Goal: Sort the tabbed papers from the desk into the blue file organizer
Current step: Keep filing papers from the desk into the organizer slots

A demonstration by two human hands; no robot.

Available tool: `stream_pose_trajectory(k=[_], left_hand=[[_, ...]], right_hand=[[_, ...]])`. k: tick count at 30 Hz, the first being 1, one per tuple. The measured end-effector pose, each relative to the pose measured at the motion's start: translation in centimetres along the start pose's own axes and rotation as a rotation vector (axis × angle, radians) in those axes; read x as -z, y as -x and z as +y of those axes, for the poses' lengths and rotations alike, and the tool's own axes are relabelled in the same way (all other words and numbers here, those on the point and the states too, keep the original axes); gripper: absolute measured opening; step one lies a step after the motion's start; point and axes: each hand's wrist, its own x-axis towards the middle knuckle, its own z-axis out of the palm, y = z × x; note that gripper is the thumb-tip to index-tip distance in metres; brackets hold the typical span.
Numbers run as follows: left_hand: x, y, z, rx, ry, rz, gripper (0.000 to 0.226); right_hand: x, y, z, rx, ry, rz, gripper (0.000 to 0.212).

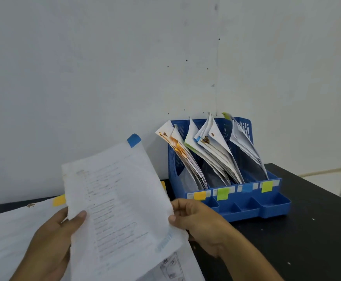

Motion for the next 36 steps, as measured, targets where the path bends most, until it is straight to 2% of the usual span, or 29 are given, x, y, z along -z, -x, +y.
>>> stream_pose_trajectory(k=[3, 5, 9, 14, 18, 22, 25, 28, 31, 33, 36], left_hand=[[-1.2, 0.2, 0.2, -0.057, -0.038, -0.033, 0.025], [-2.1, 0.5, 0.3, -0.087, -0.116, -0.044, 0.020], [-3.9, 1.3, 0.7, -0.106, -0.197, -0.183, 0.021], [-6.2, 2.7, 2.0, -0.181, -0.262, -0.275, 0.022], [-8.9, 3.7, 3.7, -0.270, -0.250, -0.290, 0.018], [-12.1, 4.0, 5.2, -0.334, -0.252, -0.313, 0.021], [-14.7, 3.8, 6.3, -0.460, -0.289, -0.235, 0.018], [-17.3, 3.9, 7.3, -0.667, -0.325, -0.124, 0.016], [-19.9, 3.9, 8.2, -0.809, -0.373, -0.108, 0.014], [-21.6, 3.5, 8.8, -0.835, -0.421, -0.136, 0.017], [-24.3, 2.5, 9.6, -0.772, -0.480, -0.245, 0.028]], right_hand=[[1.3, 0.8, -0.4, -0.003, 0.080, 0.007, 0.016], [2.1, 1.3, -0.8, 0.060, 0.105, 0.072, 0.021], [3.5, 2.1, -2.0, 0.214, 0.098, 0.199, 0.034], [5.6, 3.3, -3.3, 0.266, 0.135, 0.272, 0.016], [8.0, 4.9, -4.5, 0.270, 0.207, 0.345, 0.015], [10.4, 6.6, -6.2, 0.303, 0.177, 0.468, 0.019], [13.3, 7.7, -8.1, 0.368, 0.092, 0.650, 0.023], [16.4, 9.0, -10.3, 0.467, 0.031, 0.887, 0.022], [18.1, 10.5, -12.9, 0.565, -0.007, 1.045, 0.019], [18.9, 10.8, -14.3, 0.631, 0.030, 1.124, 0.022], [19.4, 10.4, -16.2, 0.676, 0.116, 1.197, 0.026]])
